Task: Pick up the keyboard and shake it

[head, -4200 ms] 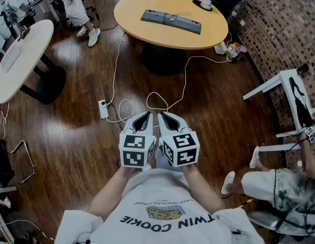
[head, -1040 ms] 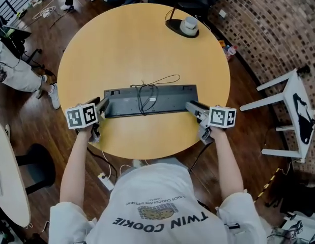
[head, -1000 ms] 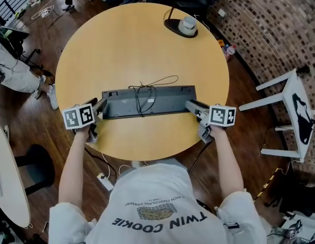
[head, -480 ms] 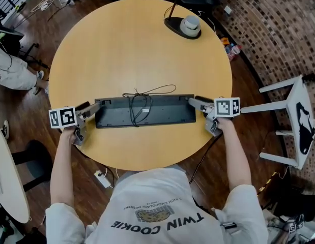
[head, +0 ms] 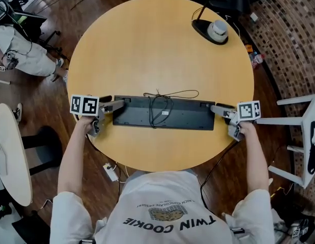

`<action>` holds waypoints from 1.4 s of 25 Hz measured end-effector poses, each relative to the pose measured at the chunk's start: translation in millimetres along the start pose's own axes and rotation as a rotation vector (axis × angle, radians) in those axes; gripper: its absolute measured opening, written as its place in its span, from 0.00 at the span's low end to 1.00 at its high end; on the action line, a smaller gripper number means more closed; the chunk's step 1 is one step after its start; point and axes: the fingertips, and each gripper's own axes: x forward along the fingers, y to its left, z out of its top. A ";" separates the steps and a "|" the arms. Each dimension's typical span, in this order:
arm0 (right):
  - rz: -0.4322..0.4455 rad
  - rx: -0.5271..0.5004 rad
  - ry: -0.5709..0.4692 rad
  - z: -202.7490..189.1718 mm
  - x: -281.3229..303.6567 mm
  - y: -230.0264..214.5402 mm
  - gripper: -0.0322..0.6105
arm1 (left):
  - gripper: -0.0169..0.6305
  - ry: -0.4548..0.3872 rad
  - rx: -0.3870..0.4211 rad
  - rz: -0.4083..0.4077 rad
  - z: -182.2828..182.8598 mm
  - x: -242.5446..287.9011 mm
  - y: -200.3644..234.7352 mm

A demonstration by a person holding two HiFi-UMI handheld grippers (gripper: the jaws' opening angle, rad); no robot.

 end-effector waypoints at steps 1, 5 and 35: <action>0.007 0.024 0.009 -0.3 1.7 1.4 0.49 | 0.70 0.006 0.000 0.007 -0.1 -1.3 -0.6; -0.013 -0.021 0.051 3.6 16.3 7.3 0.49 | 0.70 0.012 -0.003 0.045 0.6 -5.3 2.2; -0.404 -0.164 -0.053 12.4 21.7 4.1 0.42 | 0.49 -0.089 0.143 0.334 -3.9 -1.4 -0.8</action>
